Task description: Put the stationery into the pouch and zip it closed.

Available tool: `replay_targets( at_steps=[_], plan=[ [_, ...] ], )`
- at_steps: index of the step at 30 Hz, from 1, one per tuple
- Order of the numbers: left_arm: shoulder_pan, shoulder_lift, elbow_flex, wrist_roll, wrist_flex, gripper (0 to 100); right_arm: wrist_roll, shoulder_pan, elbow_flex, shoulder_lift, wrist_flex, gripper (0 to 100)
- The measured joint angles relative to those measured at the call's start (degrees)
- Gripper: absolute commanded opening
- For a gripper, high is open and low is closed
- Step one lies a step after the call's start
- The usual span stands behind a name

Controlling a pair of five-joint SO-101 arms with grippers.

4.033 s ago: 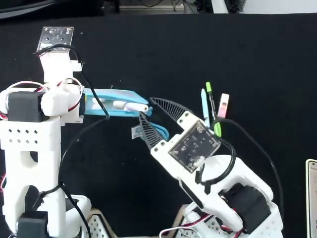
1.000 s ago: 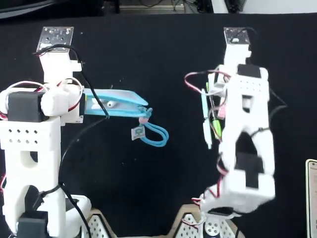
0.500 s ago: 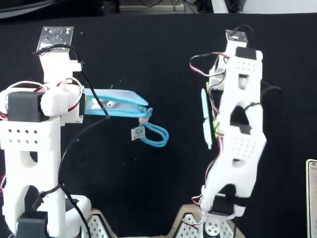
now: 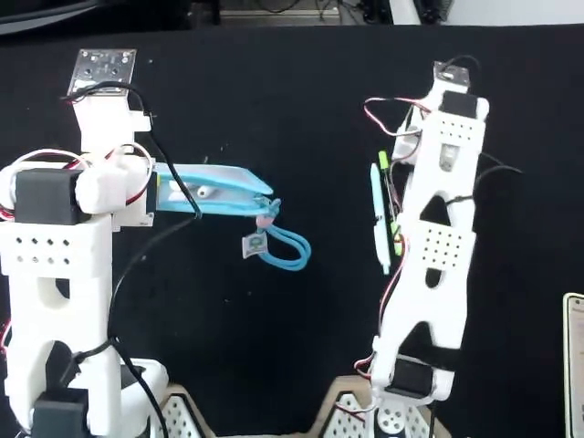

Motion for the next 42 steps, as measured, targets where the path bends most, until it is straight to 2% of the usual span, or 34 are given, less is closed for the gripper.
replay_targets(
  at_steps=[4, 8, 20, 25, 27, 31, 36, 42],
  plan=[
    [0.00, 0.00, 0.00, 0.00, 0.00, 3, 0.00, -0.09, -5.80, 3.87, 1.41, 14.9],
    [0.00, 0.00, 0.00, 0.00, 0.00, 3, 0.00, -0.09, -7.74, 5.36, 1.49, 0.5],
    [0.00, 0.00, 0.00, 0.00, 0.00, 3, 0.00, 0.00, -7.65, 2.99, 1.93, 1.0],
    [0.00, 0.00, 0.00, 0.00, 0.00, 3, 0.00, 0.00, 3.08, -7.74, 1.93, 1.3],
    [0.00, 0.00, 0.00, 0.00, 0.00, 3, 0.09, 0.00, 9.05, -13.19, 1.93, 5.0],
    [0.00, 0.00, 0.00, 0.00, 0.00, 3, 6.86, 0.00, 19.69, -21.63, 1.93, 17.5],
    [0.00, 0.00, 0.00, 0.00, 0.00, 3, 14.59, -0.09, 24.00, -22.59, 0.00, 11.3],
    [0.00, 0.00, 0.00, 0.00, 0.00, 3, 16.79, -1.76, 24.00, -19.87, -2.11, 11.3]
  ],
)
